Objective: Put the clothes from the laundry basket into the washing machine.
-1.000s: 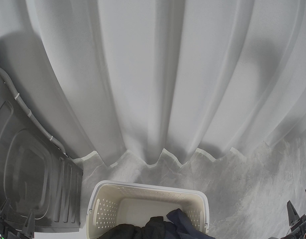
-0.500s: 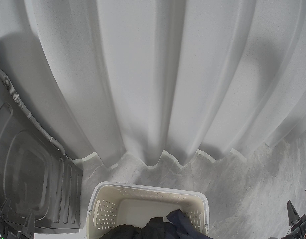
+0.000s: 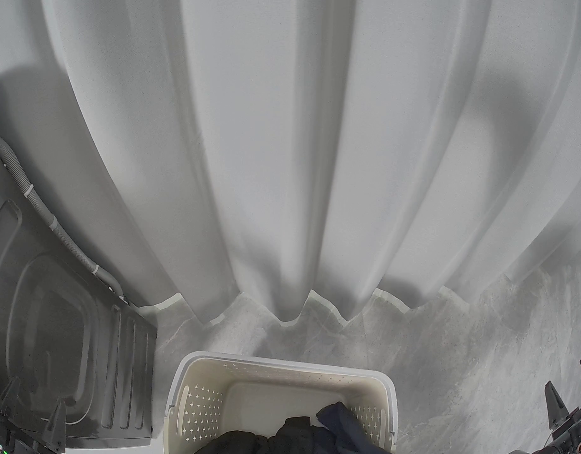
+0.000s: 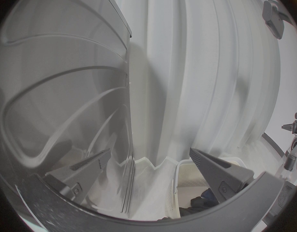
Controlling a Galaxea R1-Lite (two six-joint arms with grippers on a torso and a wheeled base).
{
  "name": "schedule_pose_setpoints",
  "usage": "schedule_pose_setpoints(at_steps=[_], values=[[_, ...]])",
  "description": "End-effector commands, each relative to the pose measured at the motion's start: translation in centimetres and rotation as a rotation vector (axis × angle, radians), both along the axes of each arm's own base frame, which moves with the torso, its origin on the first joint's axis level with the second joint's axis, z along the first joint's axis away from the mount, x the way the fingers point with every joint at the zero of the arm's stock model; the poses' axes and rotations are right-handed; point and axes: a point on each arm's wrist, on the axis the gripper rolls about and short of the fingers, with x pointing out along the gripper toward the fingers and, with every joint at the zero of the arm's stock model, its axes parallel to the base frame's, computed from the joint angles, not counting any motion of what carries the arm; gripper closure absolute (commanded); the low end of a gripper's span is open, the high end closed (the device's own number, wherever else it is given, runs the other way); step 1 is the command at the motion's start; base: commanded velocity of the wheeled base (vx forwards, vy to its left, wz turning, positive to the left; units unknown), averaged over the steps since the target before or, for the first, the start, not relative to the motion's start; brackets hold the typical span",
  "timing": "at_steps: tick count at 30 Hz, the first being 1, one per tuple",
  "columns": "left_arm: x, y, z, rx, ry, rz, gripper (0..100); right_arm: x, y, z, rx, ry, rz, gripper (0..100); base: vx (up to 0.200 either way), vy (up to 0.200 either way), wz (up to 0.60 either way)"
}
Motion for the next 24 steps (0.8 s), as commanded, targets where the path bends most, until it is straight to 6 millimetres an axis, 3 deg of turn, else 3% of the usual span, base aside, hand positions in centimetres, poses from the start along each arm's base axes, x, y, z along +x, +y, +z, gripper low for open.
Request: schedule_pose_setpoints(at_steps=[1,22,24], values=[[0.0,0.0,-0.52,0.0,0.001,0.0,0,0.03,0.0,-0.47,0.0,0.005,0.001,0,0.0,0.0,0.0],[0.0,0.0,-0.52,0.0,0.001,0.0,0,0.01,0.0,-0.48,-0.002,-0.003,-0.004,0,0.0,0.0,0.0],[0.0,0.0,-0.52,0.0,0.001,0.0,0,0.02,-0.01,-0.46,-0.003,-0.003,-0.002,0,-0.2,0.0,0.0]])
